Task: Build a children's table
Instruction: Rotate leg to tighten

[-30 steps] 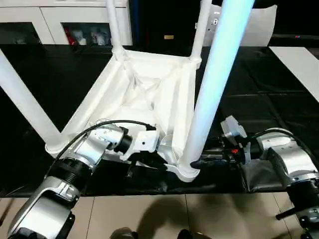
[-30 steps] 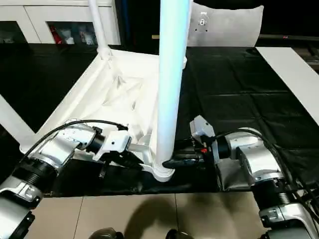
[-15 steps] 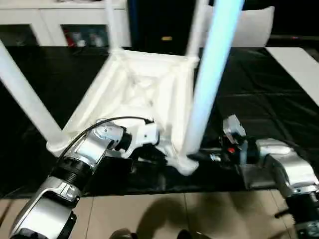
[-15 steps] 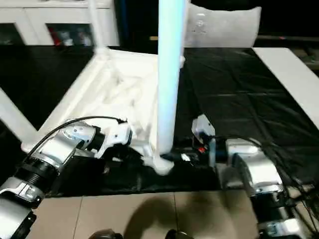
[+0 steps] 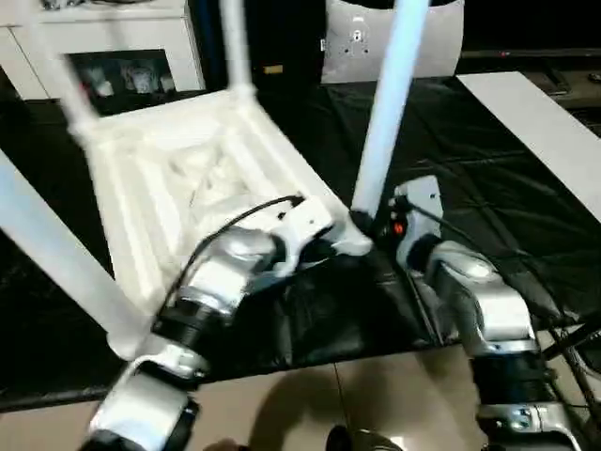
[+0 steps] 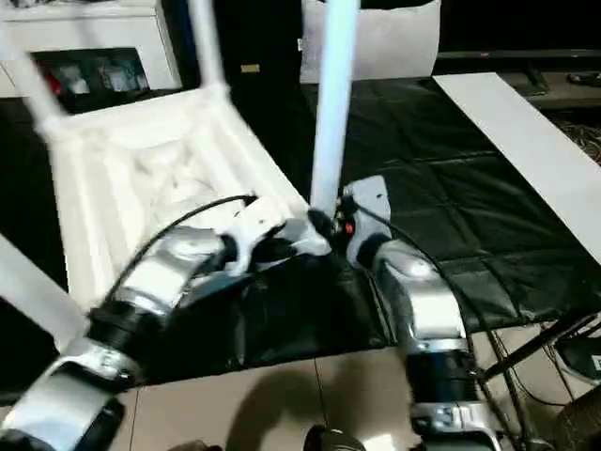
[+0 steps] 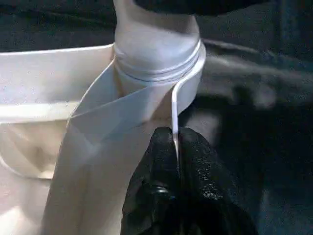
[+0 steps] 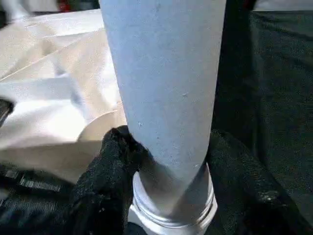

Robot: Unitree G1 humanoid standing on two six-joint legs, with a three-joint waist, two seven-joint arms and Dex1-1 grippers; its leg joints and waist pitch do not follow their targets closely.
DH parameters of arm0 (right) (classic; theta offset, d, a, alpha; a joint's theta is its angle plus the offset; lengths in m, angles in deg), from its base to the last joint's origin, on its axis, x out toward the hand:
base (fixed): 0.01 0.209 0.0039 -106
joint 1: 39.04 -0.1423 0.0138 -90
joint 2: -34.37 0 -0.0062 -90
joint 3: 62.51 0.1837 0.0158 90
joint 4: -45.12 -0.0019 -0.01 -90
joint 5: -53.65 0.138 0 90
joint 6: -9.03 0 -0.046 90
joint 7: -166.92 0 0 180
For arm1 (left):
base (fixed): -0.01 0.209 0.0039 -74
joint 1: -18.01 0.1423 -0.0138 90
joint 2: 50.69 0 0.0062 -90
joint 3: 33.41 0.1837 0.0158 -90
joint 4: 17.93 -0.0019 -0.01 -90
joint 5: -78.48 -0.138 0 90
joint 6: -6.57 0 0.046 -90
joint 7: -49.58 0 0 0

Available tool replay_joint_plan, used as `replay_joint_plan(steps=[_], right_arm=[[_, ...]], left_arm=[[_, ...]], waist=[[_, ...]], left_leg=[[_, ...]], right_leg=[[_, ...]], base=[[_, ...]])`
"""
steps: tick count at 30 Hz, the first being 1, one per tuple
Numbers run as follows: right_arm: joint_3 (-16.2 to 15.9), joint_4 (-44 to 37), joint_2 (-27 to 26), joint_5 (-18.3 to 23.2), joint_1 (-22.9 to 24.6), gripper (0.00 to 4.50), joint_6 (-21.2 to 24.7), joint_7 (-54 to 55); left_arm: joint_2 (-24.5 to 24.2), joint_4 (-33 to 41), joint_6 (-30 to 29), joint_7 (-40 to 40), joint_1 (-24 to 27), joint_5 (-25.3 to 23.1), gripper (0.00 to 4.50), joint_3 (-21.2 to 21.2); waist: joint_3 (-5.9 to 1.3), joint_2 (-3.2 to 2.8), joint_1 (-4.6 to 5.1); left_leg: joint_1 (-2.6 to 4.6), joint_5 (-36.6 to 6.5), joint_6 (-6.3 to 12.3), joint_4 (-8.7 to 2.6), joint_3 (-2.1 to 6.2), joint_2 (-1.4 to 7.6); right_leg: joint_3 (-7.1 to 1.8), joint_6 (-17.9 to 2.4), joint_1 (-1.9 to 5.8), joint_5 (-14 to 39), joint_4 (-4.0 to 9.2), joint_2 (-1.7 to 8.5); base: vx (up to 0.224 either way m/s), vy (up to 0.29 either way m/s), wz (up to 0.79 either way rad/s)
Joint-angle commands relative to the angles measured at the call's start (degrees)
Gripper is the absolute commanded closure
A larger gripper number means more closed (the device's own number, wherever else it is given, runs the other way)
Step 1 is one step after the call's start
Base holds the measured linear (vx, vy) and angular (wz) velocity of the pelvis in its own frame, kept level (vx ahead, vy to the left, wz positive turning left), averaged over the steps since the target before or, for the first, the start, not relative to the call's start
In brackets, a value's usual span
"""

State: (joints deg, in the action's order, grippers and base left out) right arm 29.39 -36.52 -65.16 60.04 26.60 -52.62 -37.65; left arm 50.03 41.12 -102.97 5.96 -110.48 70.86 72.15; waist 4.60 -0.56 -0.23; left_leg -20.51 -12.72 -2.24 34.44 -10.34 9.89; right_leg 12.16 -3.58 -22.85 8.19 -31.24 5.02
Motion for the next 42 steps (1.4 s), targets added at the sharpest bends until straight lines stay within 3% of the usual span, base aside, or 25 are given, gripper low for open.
replay_joint_plan(steps=[1,3,4,12,13,14,17,20,24,27,32,35,42], right_arm=[[-4.0,0.4,-2.4,0.4,0.3,1.9,1.0,-0.9],[-3.4,-0.2,-1.5,0.0,1.1,1.7,-0.1,-1.6],[-3.4,-0.2,-1.5,0.0,1.1,1.49,-0.1,-1.6],[-2.3,0.2,6.9,1.7,2.5,0.99,-6.5,-11.1],[-2.0,0.5,8.3,2.2,2.5,0.72,-7.1,-13.3],[-2.0,0.6,8.5,2.2,2.5,0.72,-7.3,-13.5],[-1.7,2.8,15.4,4.0,1.6,0.42,-12.5,-24.3],[-2.8,2.7,19.0,5.7,1.9,0.2,-12.8,-31.7],[-5.6,3.1,23.5,5.5,2.1,0.2,-15.6,-40.1],[-6.3,5.0,25.1,7.7,1.1,0.2,-16.0,-46.3],[-7.4,7.4,26.3,9.7,-0.5,0.66,-15.2,-52.6],[-8.6,8.7,26.5,10.3,-1.4,0.97,-14.8,-56.4],[-11.2,8.5,25.4,11.2,-1.5,1.54,-14.3,-60.1]], left_arm=[[4.4,2.5,1.1,-0.8,-1.3,2.0,4.5,2.2],[3.3,2.9,2.4,-1.9,-0.8,1.4,4.5,2.3],[3.3,2.9,2.4,-1.9,-0.8,1.4,4.5,2.3],[-2.7,2.4,5.6,-7.1,0.1,1.3,4.5,2.8],[-3.5,2.4,6.2,-8.2,0.3,1.4,4.5,3.0],[-3.6,2.4,6.2,-8.4,0.3,1.4,4.5,3.0],[-7.6,1.4,10.6,-15.0,0.7,2.2,4.5,3.9],[-9.2,0.6,13.4,-18.7,0.7,3.1,4.5,4.2],[-11.2,-0.1,17.5,-24.9,0.5,4.6,4.5,5.0],[-12.7,-0.8,21.9,-29.7,0.1,5.5,4.5,6.0],[-14.1,-1.5,25.4,-35.4,-0.5,6.0,4.5,7.4],[-14.7,-2.0,27.2,-38.3,-0.9,5.8,4.5,8.2],[-14.8,-2.6,28.6,-39.8,-1.6,5.9,4.5,8.9]], waist=[[-4.76,0.06,-0.58],[-4.81,0.16,-0.86],[-4.73,0.12,-1.0],[-4.3,0.15,-2.14],[-4.25,0.1,-2.17],[-4.25,0.08,-2.21],[-4.4,0.12,-2.67],[-4.54,0.24,-3.17],[-4.66,0.34,-3.67],[-4.7,0.49,-4.34],[-4.64,0.38,-5.59],[-4.64,0.45,-6.07],[-4.61,0.5,-6.16]], left_leg=[[-0.26,-1.3,6.56,-3.22,2.76,4.44],[-0.31,2.0,8.7,-3.05,2.61,4.61],[-0.23,2.0,9.4,-3.06,2.48,4.57],[0.22,-3.8,7.3,-3.4,2.13,4.44],[0.33,-4.3,6.97,-3.45,2.16,4.52],[0.33,-4.5,6.82,-3.46,2.21,4.56],[0.33,-4.4,7.07,-3.39,2.14,4.58],[0.3,-3.7,7.98,-3.26,2.03,4.49],[0.21,-2.3,8.62,-3.2,2.01,4.71],[0.35,-2.5,8.54,-3.14,1.93,4.91],[0.64,-3.8,7.23,-3.27,1.88,5.26],[0.57,-4.3,6.53,-3.27,1.77,4.99],[0.44,-4.0,6.24,-3.3,1.83,4.95]], right_leg=[[-4.92,-1.3,4.15,13.1,3.41,5.69],[-5.42,-4.7,4.18,6.9,2.22,5.97],[-5.45,-5.5,4.18,6.7,2.21,6.05],[-5.37,-3.3,4.22,15.5,3.53,5.99],[-5.42,-3.0,4.1,16.1,3.63,5.99],[-5.41,-2.9,4.09,16.1,3.59,5.98],[-5.54,-3.2,4.12,15.3,3.41,6.03],[-5.58,-3.8,4.23,13.6,3.09,5.98],[-5.62,-4.5,4.17,12.5,2.63,5.98],[-5.55,-4.7,3.96,13.5,2.76,5.94],[-5.68,-4.6,3.77,15.8,2.84,6.14],[-5.63,-4.0,3.85,17.3,2.98,6.17],[-5.57,-3.5,3.86,17.5,3.04,6.1]], base=[[0.0,0.0,0.0],[0.0,0.0,0.0],[0.0,0.0,0.0],[0.0,0.0,0.0],[0.0,0.0,0.0],[0.0,0.0,0.0],[0.0,0.0,0.0],[0.0,0.0,0.0],[0.0,0.0,0.0],[0.0,0.0,0.0],[0.0,0.0,0.0],[0.0,0.0,0.0],[0.0,0.0,0.0]])
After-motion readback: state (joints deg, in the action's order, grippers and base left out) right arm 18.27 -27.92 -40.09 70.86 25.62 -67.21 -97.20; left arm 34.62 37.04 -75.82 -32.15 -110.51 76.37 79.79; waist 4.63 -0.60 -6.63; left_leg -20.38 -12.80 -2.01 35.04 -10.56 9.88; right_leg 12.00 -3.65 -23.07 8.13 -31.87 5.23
